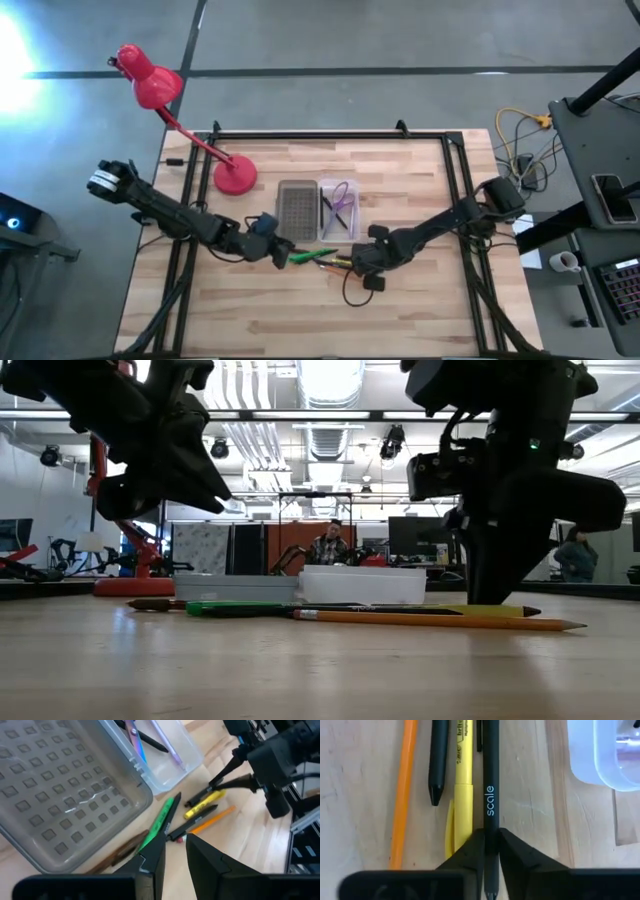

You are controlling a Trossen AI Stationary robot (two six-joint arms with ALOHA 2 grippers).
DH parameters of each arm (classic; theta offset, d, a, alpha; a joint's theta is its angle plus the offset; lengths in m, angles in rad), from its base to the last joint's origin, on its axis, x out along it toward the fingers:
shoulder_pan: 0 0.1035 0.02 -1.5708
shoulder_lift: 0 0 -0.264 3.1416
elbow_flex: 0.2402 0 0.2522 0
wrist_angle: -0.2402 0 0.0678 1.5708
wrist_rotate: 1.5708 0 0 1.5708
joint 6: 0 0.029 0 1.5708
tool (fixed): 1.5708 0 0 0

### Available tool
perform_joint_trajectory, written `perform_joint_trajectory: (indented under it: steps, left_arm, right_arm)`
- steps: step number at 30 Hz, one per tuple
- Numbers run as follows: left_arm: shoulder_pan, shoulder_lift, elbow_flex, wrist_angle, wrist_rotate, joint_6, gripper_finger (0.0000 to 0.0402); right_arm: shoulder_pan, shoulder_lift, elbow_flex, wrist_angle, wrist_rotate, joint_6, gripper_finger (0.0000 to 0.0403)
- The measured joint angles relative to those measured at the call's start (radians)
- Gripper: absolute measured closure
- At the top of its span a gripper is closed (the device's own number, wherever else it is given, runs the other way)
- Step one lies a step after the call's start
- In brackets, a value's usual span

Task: Pick & place school supplies into a supply box
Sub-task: Put the middle right black pen into the supply box, then put the brown pen into the supply box

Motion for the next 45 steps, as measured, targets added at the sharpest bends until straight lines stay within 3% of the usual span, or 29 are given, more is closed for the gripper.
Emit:
perform_joint_trajectory:
  steps: [2,10,13,17,22,26,31,34,41,45]
  left_arm:
    - [-0.006,0.000,0.000,-0.003,0.000,0.000,0.0340]
    - [-0.007,0.000,0.000,-0.010,0.000,0.000,0.0340]
    - [-0.007,0.003,-0.001,-0.011,-0.015,0.000,0.0340]
    - [-0.008,0.003,-0.002,-0.012,-0.028,0.000,0.0340]
    - [-0.011,0.003,-0.003,-0.008,-0.032,-0.005,0.0340]
    - [-0.013,0.003,-0.003,-0.010,0.070,-0.010,0.0340]
    - [-0.064,0.003,-0.003,-0.010,0.110,0.012,0.0340]
    - [-0.129,0.003,-0.001,-0.010,0.093,0.067,0.0340]
    - [-0.226,0.003,-0.002,-0.032,0.034,0.158,0.0340]
    - [-0.225,0.003,-0.002,-0.075,0.031,0.158,0.0340]
  right_arm:
    - [-0.009,-0.008,0.010,-0.017,-0.007,0.024,0.0380]
    - [-0.017,-0.118,0.059,-0.023,-0.016,0.177,0.0386]
    - [-0.022,-0.197,0.066,-0.020,0.063,0.380,0.0387]
    - [-0.110,-0.259,0.041,0.047,0.105,0.729,0.0388]
    - [-0.249,-0.212,-0.001,0.333,0.075,0.795,0.0375]
    - [-0.336,-0.141,-0.003,0.363,-0.038,0.834,0.0338]
    - [-0.347,-0.093,-0.005,0.329,-0.177,0.809,0.0289]
    - [-0.326,-0.100,-0.005,0.330,-0.197,0.724,0.0266]
    - [-0.240,-0.190,-0.003,0.321,-0.168,0.246,0.0240]
    - [-0.190,-0.207,-0.003,0.322,-0.293,0.086,0.0249]
